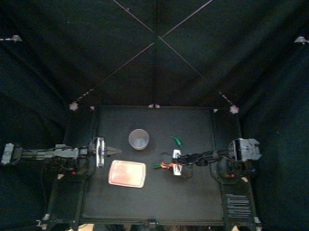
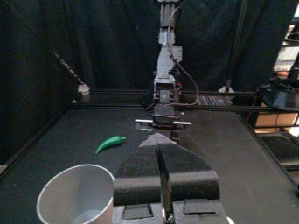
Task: Pick the carrot then place it in the grey bowl
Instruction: Place carrot in the grey bowl
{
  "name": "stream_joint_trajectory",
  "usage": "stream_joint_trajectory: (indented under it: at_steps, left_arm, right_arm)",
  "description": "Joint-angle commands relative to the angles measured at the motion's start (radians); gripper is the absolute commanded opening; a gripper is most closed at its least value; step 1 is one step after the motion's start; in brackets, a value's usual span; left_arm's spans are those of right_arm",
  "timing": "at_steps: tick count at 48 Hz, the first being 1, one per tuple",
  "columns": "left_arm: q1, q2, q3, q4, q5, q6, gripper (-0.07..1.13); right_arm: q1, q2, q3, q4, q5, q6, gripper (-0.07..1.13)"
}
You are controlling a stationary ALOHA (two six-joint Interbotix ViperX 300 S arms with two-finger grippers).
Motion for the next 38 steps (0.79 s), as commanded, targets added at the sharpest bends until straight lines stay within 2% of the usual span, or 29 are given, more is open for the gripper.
stream_joint_trajectory:
  at_steps: [1,7,11,18,29,38]
  left_arm:
    - [-0.002,0.002,-0.015,0.003,-0.005,0.002,-0.02]
    - [-0.002,0.002,-0.015,0.003,-0.006,0.002,-0.02]
    - [-0.002,0.002,-0.015,0.003,-0.005,0.002,-0.02]
    - [-0.002,0.002,-0.015,0.003,-0.006,0.002,-0.02]
    - [-0.002,0.002,-0.015,0.003,-0.005,0.002,-0.02]
    - [-0.002,0.002,-0.015,0.003,-0.005,0.002,-0.02]
  right_arm:
    - [0.003,-0.018,-0.026,-0.002,0.009,-0.002,0.49]
    - [0.0,-0.018,-0.043,-0.003,0.028,-0.006,0.24]
    - [-0.006,-0.02,-0.061,-0.014,0.043,-0.006,0.14]
    - [-0.02,-0.048,-0.123,-0.054,0.084,-0.008,0.14]
    - [-0.052,-0.094,-0.311,-0.17,0.187,-0.011,0.14]
    - [-0.087,-0.071,-0.46,-0.256,0.196,-0.008,0.14]
